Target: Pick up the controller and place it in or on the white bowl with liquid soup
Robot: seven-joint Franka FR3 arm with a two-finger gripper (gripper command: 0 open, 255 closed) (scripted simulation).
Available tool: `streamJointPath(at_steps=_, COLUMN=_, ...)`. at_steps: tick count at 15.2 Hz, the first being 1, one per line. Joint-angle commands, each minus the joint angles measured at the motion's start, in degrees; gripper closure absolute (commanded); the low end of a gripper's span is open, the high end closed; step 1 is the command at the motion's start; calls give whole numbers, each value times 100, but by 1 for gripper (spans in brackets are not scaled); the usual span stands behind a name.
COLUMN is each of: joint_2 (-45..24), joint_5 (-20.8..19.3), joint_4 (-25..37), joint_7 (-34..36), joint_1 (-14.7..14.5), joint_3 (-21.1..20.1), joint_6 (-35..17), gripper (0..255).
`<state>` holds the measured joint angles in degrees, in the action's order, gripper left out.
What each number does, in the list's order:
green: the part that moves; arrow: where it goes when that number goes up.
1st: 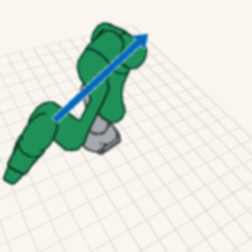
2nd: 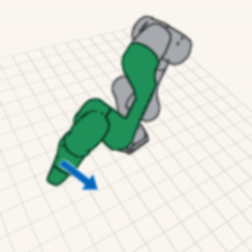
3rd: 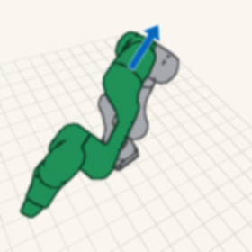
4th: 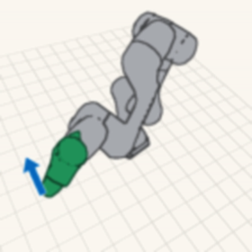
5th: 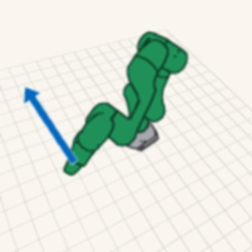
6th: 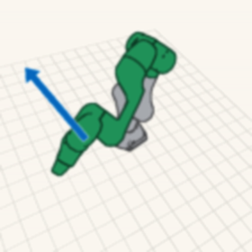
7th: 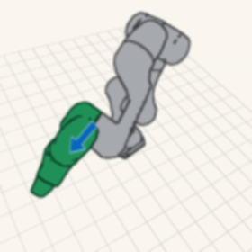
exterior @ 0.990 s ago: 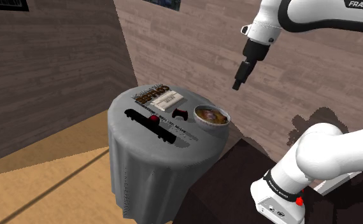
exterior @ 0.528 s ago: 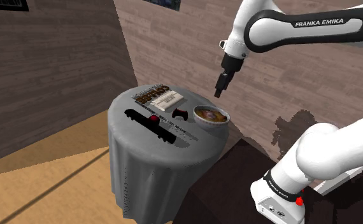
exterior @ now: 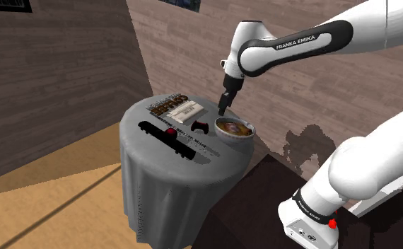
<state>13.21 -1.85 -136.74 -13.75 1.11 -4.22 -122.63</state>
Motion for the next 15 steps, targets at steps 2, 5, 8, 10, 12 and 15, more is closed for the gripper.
streamJointPath(at_steps=2, joint_2=-681, joint_5=-115, joint_4=194, joint_7=-46, joint_1=3, joint_3=-24, joint_6=-469, gripper=0)
streamJointPath(at_steps=5, joint_2=-1367, joint_5=-251, joint_4=511, joint_7=-80, joint_1=4, joint_3=-37, joint_6=-815, gripper=0)
streamJointPath(at_steps=8, joint_2=-2055, joint_5=-401, joint_4=893, joint_7=-102, joint_1=-9, joint_3=-39, joint_6=-1097, gripper=0)
streamJointPath(at_steps=10, joint_2=-2327, joint_5=-462, joint_4=1009, joint_7=-99, joint_1=-17, joint_3=-31, joint_6=-1245, gripper=0)
streamJointPath(at_steps=12, joint_2=-2432, joint_5=-488, joint_4=971, joint_7=-82, joint_1=-16, joint_3=-20, joint_6=-1387, gripper=0)
streamJointPath(at_steps=15, joint_2=-2597, joint_5=-530, joint_4=924, joint_7=-54, joint_1=-15, joint_3=-2, joint_6=-1598, gripper=0)
